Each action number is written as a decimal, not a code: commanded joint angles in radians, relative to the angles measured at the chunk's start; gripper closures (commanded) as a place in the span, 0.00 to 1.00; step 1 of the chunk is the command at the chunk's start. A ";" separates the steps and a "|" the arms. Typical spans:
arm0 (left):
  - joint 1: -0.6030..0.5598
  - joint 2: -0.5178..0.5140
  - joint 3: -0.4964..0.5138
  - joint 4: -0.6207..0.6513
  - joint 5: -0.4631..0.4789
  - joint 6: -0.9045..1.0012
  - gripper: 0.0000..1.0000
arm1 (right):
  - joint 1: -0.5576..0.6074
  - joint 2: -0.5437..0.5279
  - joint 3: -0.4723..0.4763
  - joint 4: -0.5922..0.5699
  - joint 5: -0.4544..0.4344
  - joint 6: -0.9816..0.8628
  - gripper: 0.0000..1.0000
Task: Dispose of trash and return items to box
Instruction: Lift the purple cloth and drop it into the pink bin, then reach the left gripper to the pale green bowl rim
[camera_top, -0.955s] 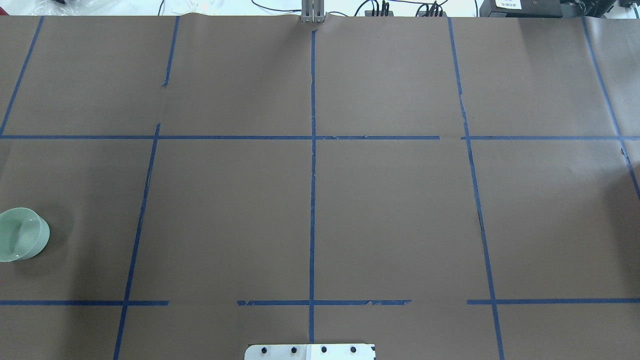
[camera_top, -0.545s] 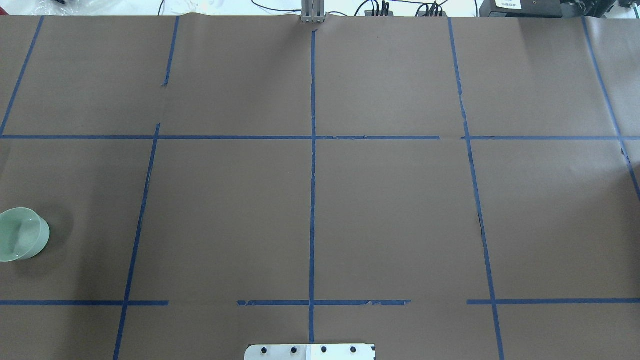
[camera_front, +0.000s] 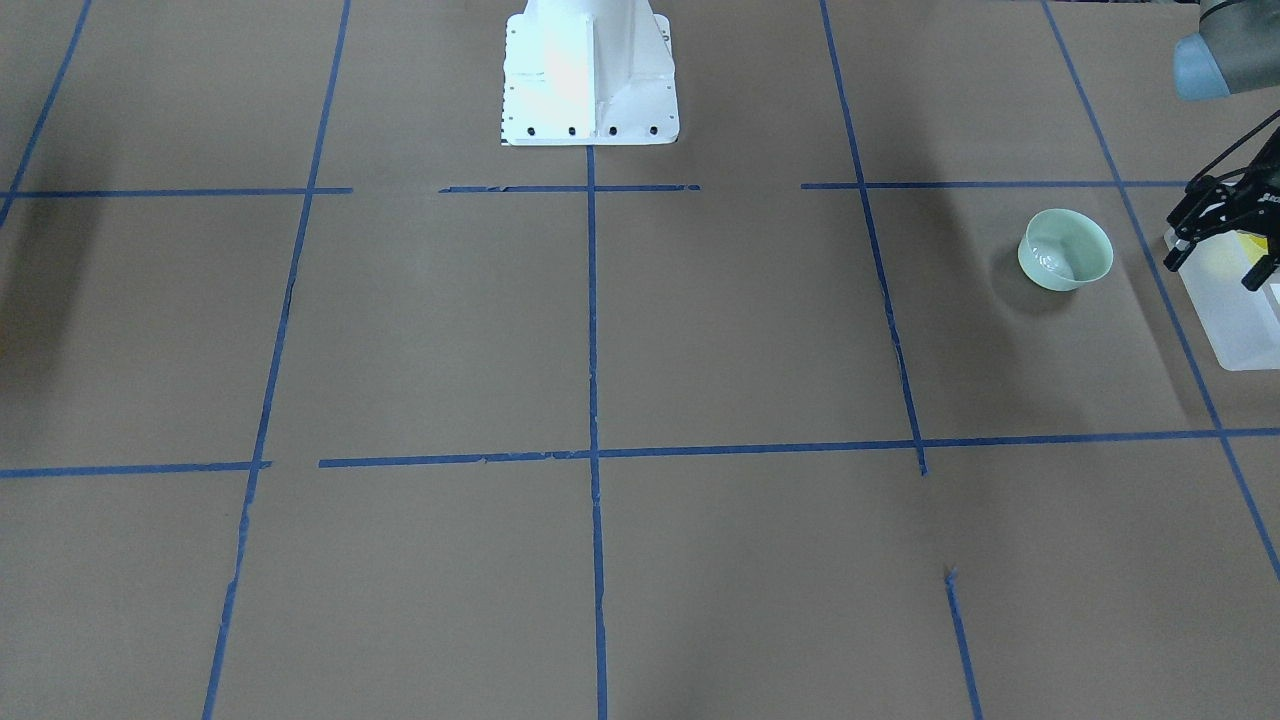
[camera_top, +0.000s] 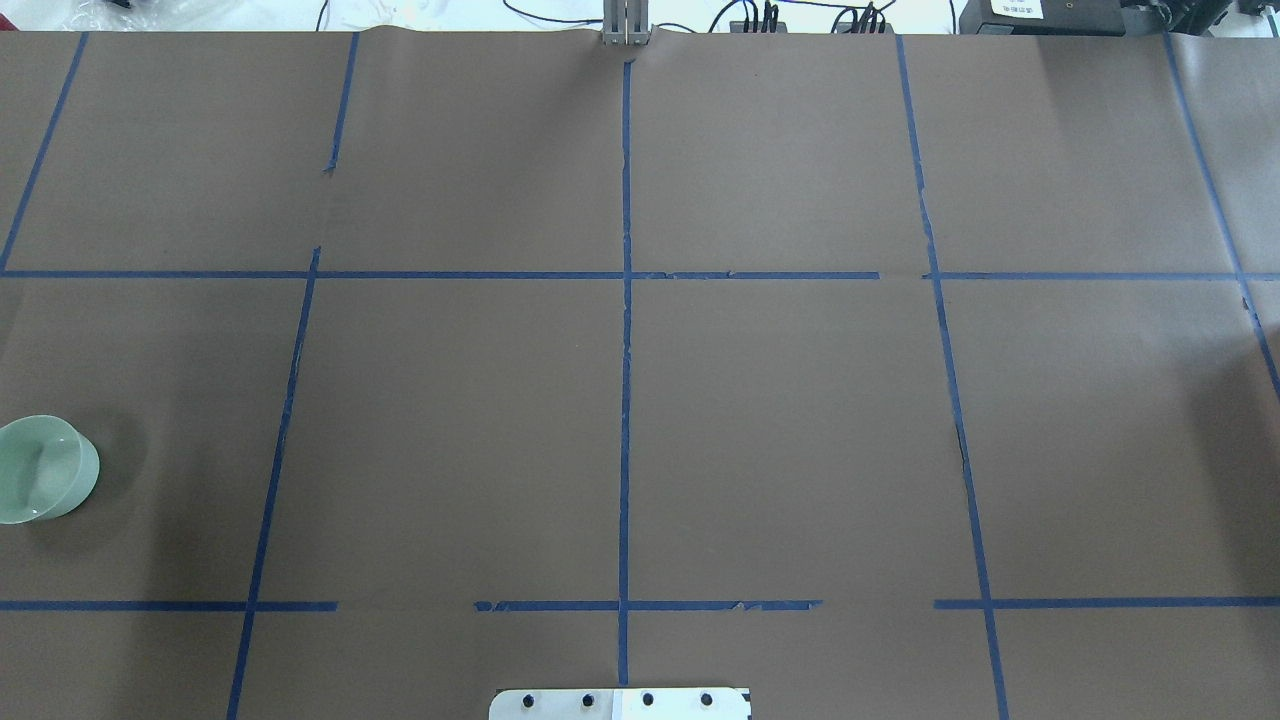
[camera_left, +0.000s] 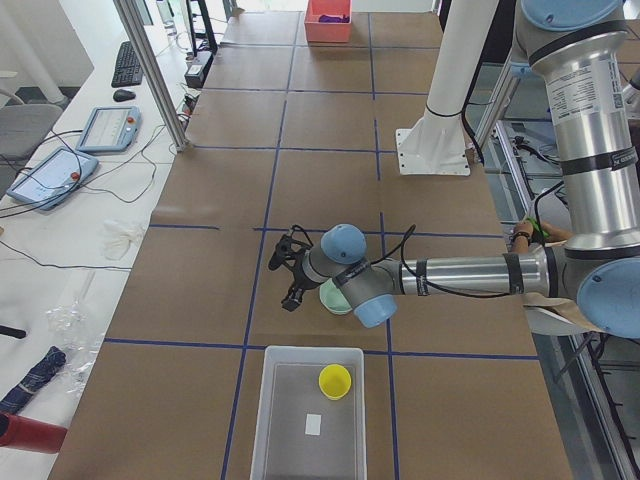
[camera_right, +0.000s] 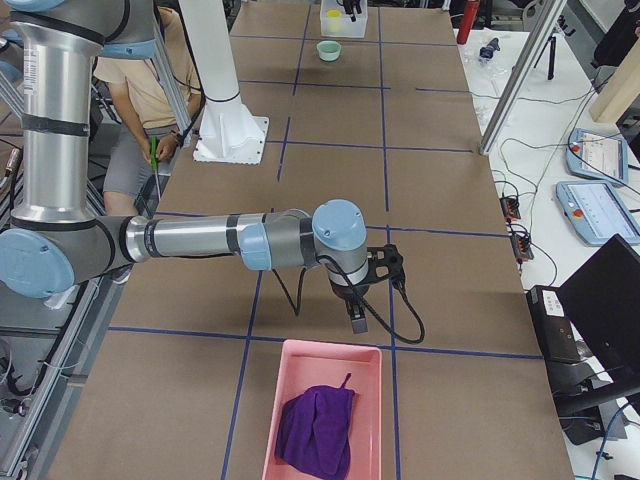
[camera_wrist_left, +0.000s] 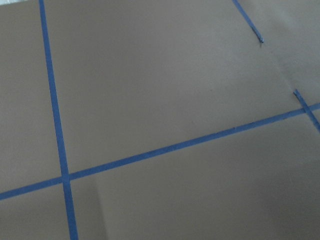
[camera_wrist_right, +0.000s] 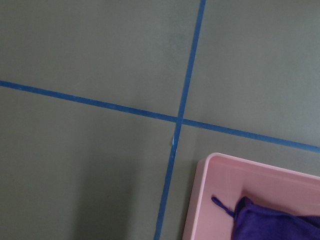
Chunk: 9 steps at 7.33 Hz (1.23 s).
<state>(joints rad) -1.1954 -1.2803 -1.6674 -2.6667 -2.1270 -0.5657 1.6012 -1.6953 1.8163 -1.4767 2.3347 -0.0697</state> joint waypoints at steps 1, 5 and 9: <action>0.097 0.058 0.033 -0.097 0.067 -0.078 0.09 | -0.038 -0.010 0.006 0.059 0.000 0.050 0.00; 0.239 0.059 0.142 -0.209 0.076 -0.080 0.11 | -0.043 -0.032 0.003 0.075 -0.003 0.038 0.00; 0.303 0.053 0.150 -0.216 0.078 -0.074 0.92 | -0.043 -0.037 0.003 0.075 -0.005 0.034 0.00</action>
<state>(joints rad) -0.9083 -1.2244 -1.5171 -2.8805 -2.0483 -0.6410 1.5585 -1.7310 1.8196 -1.4021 2.3303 -0.0349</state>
